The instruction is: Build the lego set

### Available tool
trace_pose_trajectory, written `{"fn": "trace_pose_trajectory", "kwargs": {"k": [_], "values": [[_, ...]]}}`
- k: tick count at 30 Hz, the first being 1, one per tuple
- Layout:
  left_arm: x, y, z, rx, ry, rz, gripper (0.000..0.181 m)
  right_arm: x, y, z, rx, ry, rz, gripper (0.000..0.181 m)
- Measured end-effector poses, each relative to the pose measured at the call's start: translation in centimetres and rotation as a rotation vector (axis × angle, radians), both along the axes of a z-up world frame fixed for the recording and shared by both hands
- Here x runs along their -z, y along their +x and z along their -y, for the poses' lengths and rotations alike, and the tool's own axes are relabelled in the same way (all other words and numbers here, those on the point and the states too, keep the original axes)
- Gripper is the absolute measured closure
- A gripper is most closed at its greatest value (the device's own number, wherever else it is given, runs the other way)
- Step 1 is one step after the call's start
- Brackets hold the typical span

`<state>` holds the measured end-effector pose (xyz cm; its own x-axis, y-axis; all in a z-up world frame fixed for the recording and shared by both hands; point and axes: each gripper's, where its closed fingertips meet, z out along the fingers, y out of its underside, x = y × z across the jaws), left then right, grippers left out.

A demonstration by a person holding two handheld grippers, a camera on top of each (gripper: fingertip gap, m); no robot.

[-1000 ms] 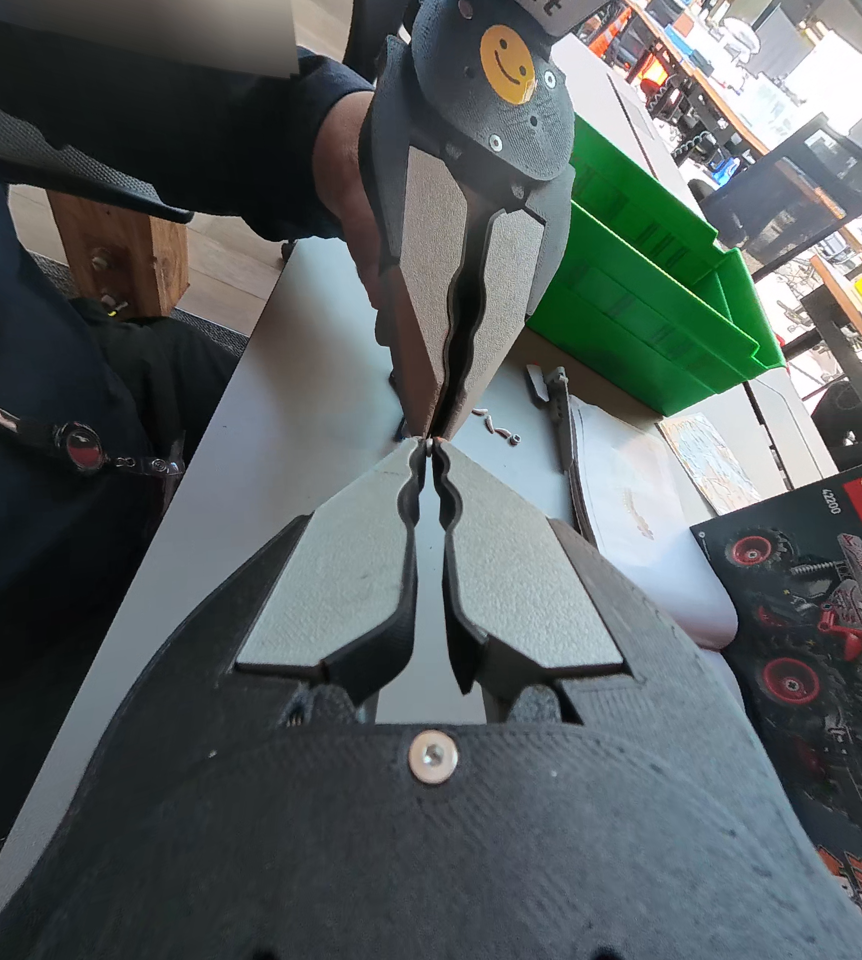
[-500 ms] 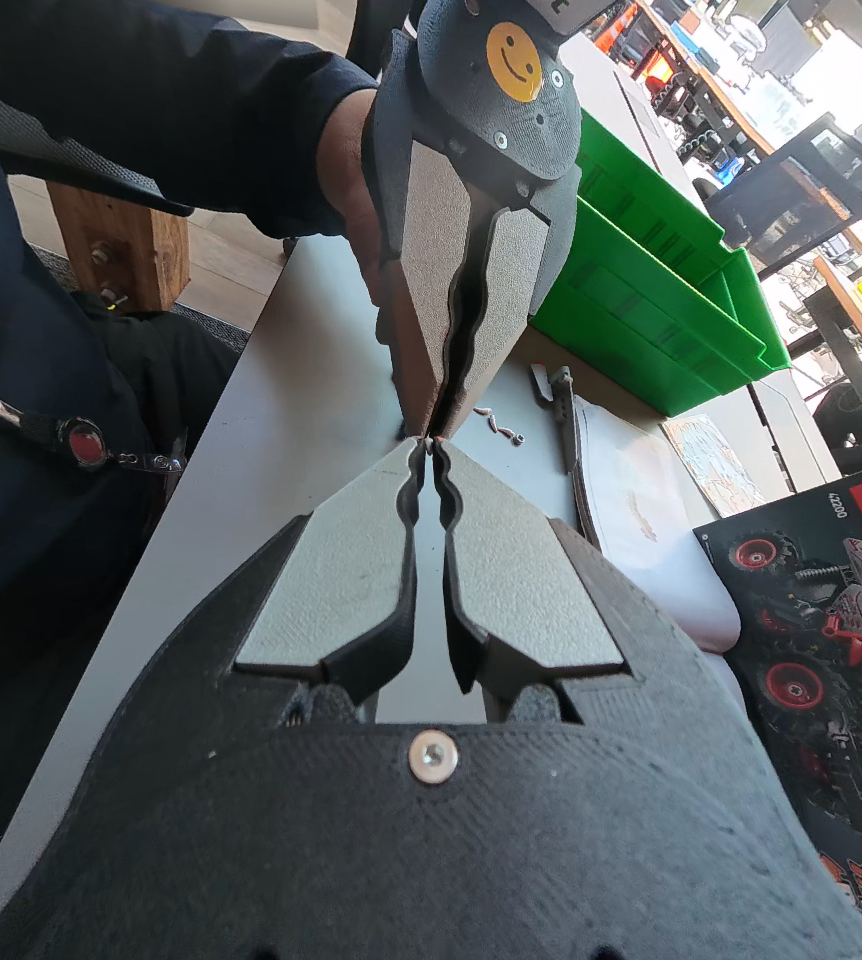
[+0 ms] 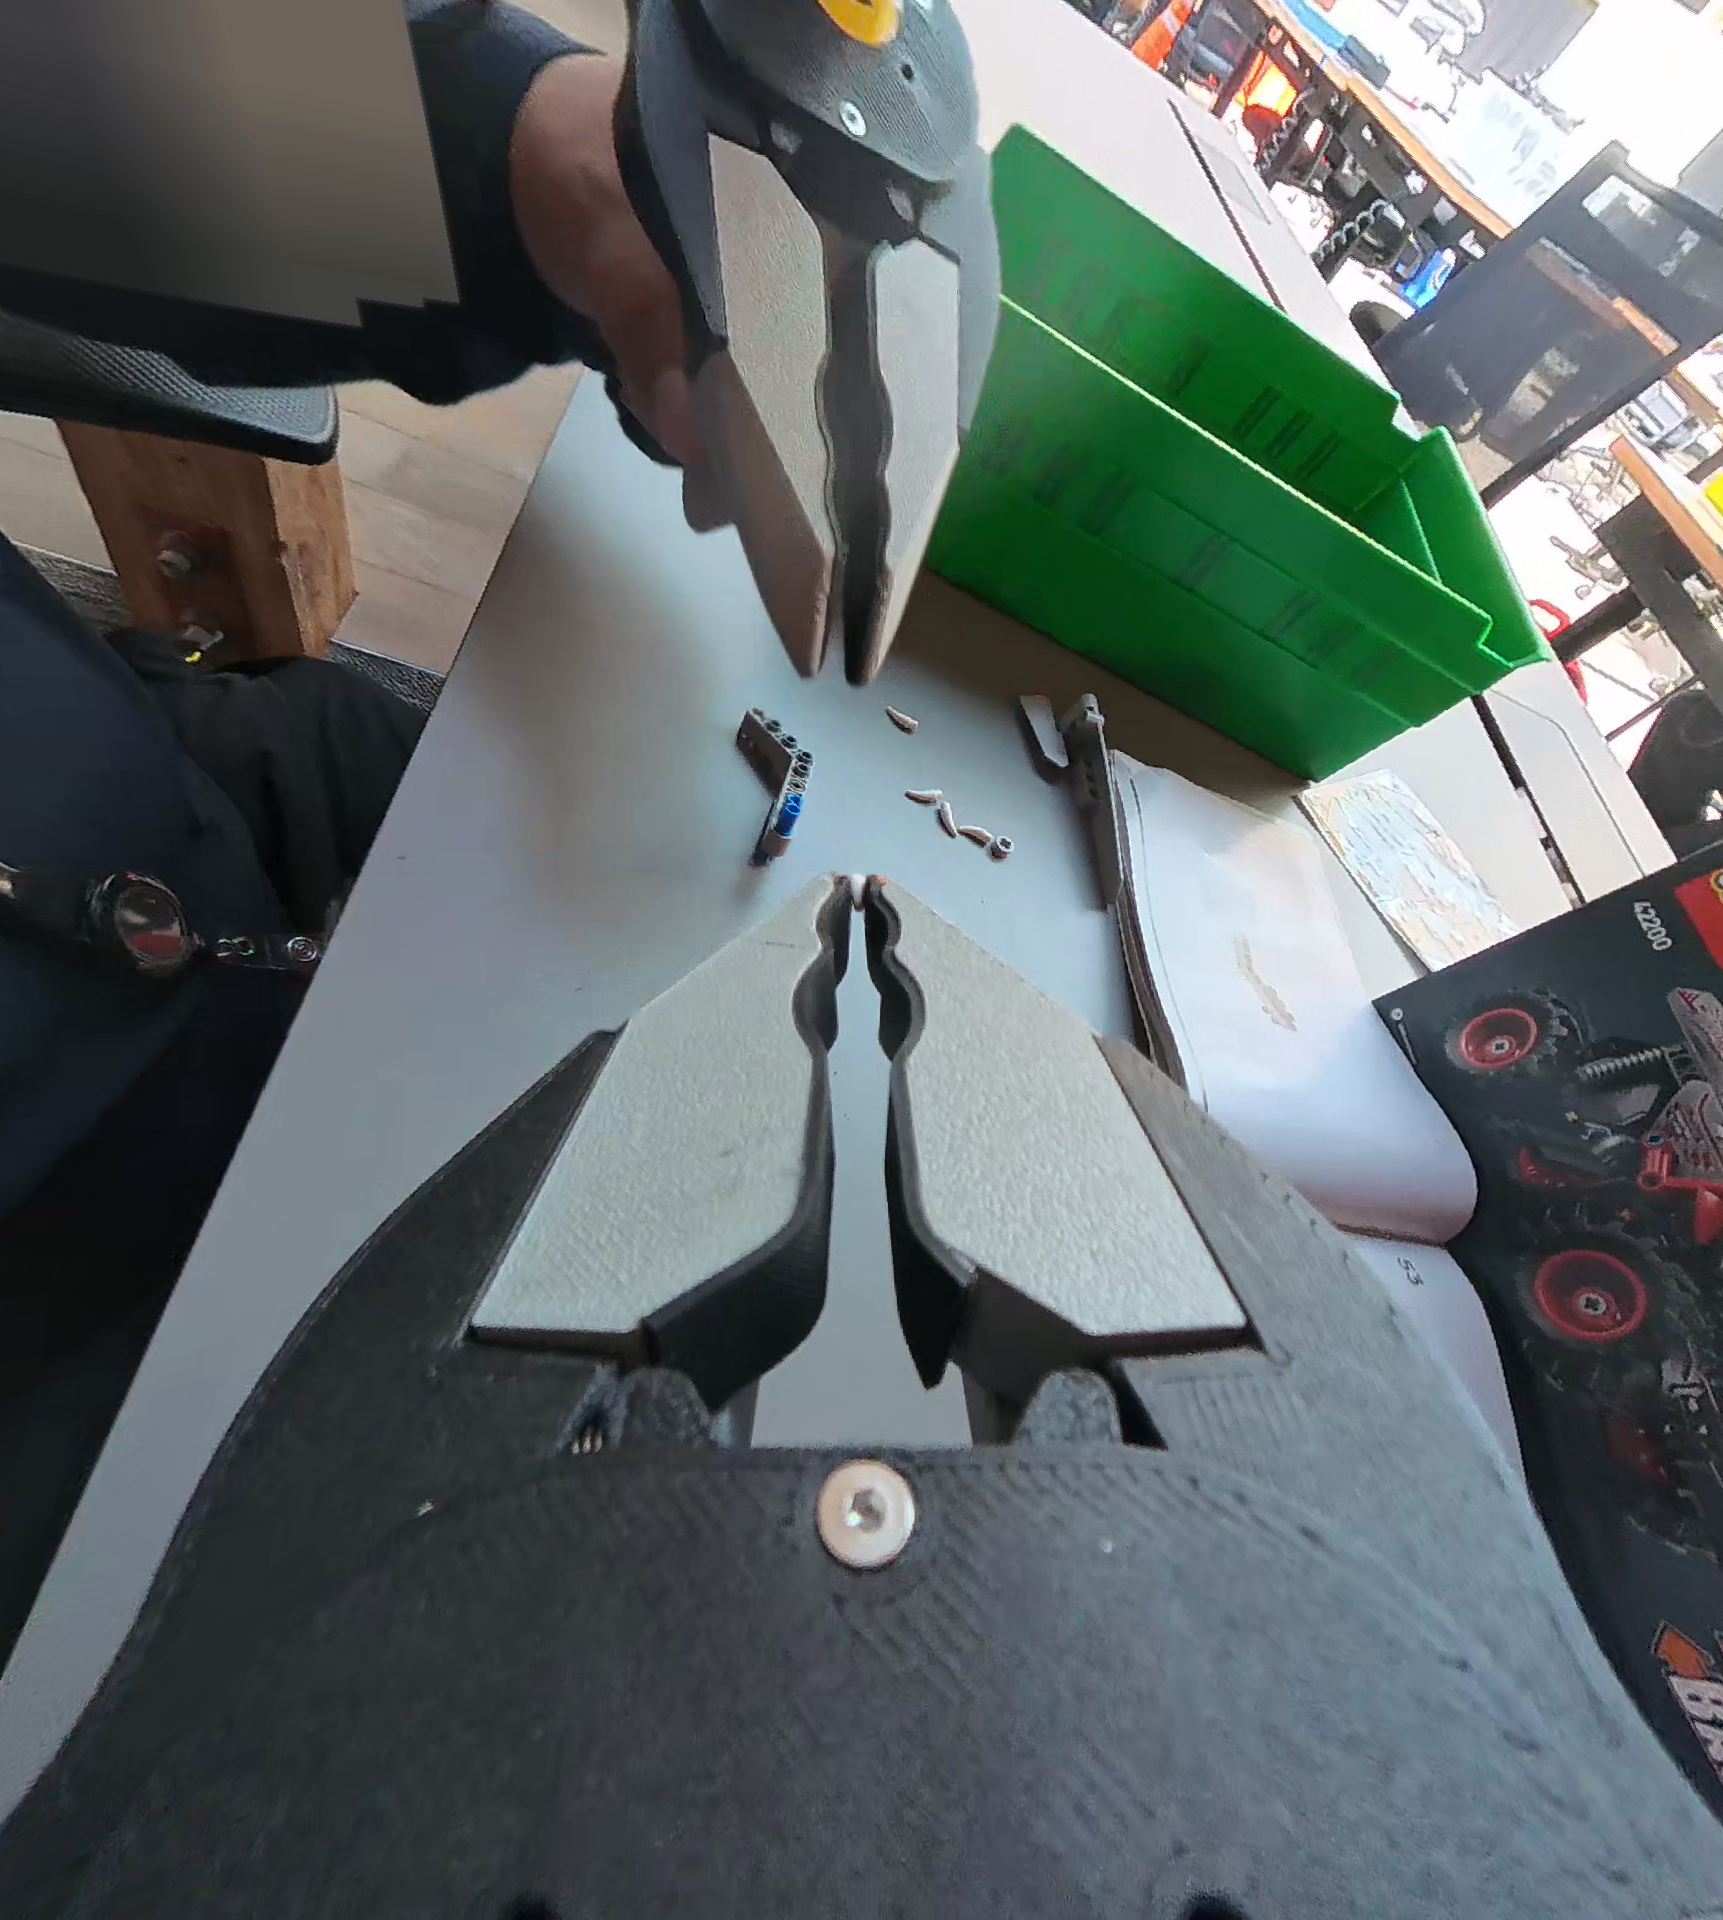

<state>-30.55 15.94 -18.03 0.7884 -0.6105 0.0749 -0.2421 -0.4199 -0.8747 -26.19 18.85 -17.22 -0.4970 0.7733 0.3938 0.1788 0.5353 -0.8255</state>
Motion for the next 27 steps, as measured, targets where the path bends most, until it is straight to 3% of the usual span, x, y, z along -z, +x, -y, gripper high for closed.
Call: {"fn": "trace_pose_trajectory", "kwargs": {"k": [4,10,18,27], "values": [[2.0,-3.3,1.4,-0.123,-0.046,-0.037,0.173,0.4,-0.4,-0.7,0.035,-0.012,0.02,0.181],[5.0,-3.5,2.9,-0.141,-0.166,0.035,0.165,0.9,-0.8,-1.1,0.05,-0.056,0.056,0.181],[6.3,-3.8,1.9,-0.141,-0.188,-0.111,0.166,2.0,-2.1,-0.3,0.045,-0.2,0.185,0.181],[7.1,-2.8,1.1,-0.144,-0.221,-0.14,0.175,2.4,-4.4,2.2,0.011,-0.365,0.351,0.181]]}}
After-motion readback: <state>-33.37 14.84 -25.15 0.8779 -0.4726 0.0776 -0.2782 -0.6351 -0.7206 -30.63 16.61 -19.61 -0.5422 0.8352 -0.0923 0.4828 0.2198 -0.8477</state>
